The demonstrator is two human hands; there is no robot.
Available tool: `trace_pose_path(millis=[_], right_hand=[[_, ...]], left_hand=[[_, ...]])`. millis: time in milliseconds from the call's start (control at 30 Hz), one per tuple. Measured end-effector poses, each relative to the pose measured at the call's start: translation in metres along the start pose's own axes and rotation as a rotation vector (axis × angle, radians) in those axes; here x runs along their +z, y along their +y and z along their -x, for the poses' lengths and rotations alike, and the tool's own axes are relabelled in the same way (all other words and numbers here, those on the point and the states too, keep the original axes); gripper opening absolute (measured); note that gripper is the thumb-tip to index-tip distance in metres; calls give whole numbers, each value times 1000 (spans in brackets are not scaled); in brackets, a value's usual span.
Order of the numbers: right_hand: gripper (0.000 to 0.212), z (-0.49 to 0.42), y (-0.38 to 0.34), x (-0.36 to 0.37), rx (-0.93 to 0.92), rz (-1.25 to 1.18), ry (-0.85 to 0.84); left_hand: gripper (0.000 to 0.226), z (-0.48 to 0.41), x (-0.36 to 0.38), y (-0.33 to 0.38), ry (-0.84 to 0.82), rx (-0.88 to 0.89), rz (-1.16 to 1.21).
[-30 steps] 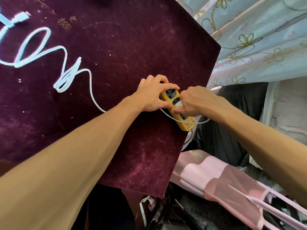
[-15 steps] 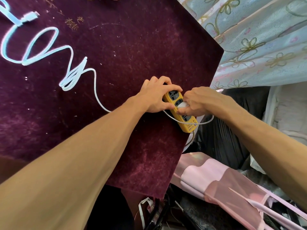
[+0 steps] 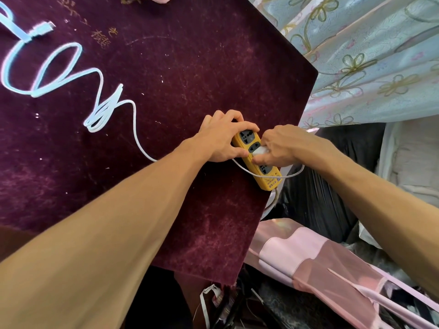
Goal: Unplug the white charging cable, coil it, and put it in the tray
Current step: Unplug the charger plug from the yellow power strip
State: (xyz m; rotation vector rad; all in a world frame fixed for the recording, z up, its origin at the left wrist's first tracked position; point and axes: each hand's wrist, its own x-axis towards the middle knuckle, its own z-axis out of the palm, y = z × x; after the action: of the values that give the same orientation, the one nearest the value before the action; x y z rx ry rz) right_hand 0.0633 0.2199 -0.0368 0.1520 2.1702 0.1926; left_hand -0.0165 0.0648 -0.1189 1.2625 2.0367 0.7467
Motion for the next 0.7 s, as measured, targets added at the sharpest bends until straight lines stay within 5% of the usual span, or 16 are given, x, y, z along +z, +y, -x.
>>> trace_pose_path(millis=[700], right_hand=[[47, 3, -2, 4, 77, -85, 59]], left_hand=[[57, -2, 0, 0, -5, -15, 45]])
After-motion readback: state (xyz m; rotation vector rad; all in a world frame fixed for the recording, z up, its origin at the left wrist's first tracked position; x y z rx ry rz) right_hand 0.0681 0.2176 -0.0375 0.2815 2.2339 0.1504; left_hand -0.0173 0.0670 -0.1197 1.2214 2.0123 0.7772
